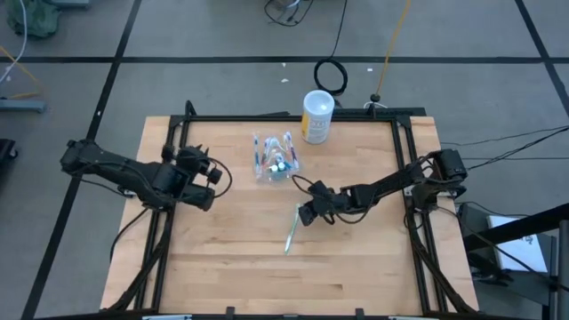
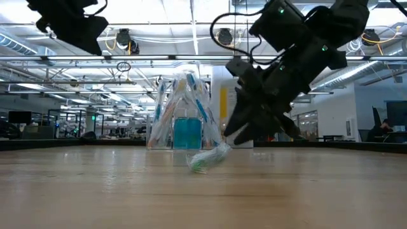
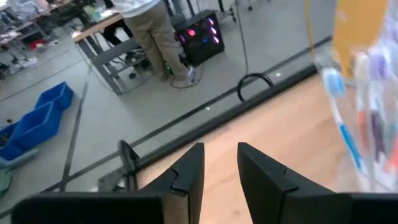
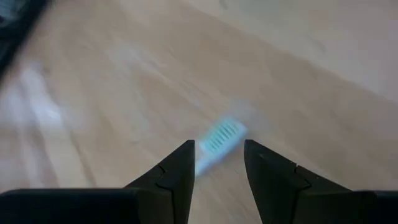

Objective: Pick & Place toothbrushing station
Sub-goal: Put the green toothbrush into the transparent organizer

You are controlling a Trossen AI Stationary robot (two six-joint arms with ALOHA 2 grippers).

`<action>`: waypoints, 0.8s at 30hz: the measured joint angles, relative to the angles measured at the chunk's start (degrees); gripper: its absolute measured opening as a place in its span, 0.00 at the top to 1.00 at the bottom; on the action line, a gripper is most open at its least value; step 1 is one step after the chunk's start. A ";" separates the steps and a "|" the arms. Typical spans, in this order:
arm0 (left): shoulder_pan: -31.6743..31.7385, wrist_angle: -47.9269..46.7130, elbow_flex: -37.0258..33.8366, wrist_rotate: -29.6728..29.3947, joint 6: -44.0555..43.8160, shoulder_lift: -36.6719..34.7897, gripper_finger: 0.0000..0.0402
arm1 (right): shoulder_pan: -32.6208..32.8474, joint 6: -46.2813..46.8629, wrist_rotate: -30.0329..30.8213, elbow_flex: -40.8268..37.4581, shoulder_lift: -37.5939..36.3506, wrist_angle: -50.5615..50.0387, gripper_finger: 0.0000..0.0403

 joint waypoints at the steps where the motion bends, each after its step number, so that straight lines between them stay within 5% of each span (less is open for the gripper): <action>1: -0.10 1.52 -0.76 0.60 0.00 0.06 0.75 | -0.01 -1.01 0.75 -0.26 0.11 1.05 0.68; 11: -0.59 16.69 -3.82 13.80 10.20 0.07 0.75 | -0.27 -3.31 3.75 -3.57 0.52 6.83 0.68; 24: -0.96 30.27 -4.41 14.66 23.33 0.07 0.75 | -0.29 -3.48 3.74 -3.72 1.33 7.94 0.68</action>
